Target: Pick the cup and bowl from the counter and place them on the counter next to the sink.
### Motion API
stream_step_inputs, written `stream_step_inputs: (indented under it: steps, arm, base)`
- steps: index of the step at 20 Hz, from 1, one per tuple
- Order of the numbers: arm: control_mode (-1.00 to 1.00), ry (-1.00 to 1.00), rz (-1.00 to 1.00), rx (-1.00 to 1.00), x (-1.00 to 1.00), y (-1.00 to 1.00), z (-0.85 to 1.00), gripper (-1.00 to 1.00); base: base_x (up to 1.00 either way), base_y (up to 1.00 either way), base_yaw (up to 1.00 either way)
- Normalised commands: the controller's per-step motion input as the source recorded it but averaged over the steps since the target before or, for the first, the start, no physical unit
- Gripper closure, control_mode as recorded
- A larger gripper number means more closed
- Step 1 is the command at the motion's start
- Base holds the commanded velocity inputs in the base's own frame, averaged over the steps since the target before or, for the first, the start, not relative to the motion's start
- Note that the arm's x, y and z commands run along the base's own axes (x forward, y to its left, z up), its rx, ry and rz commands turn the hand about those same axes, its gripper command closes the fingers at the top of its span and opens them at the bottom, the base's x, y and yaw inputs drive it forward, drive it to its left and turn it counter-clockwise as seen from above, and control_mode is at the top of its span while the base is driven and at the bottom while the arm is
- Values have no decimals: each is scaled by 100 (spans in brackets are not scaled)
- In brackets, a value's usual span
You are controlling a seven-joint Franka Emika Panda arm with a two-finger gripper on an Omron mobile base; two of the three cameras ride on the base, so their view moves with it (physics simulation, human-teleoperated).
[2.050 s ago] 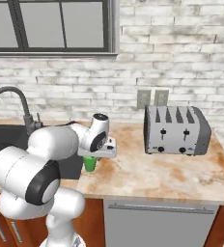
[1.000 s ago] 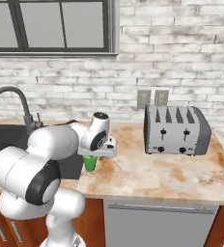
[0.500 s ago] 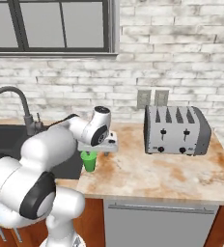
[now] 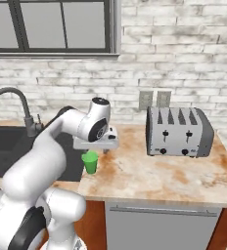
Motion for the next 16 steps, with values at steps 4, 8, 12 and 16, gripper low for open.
stream_step_inputs:
  steps: [4, 8, 12, 16]
  arm:
    - [-100, 4, 0, 0, -52, 24, 32, -100]
    - [-100, 0, 0, 0, -57, 30, 43, -100]
    - [-100, 1, 0, 0, -27, 42, 14, -100]
    - [-100, 0, 0, 0, 0, 3, 0, -100]
  base:
    - [0, 0, 0]
    - [0, 0, 0]
    - [0, 0, 0]
    - [0, 0, 0]
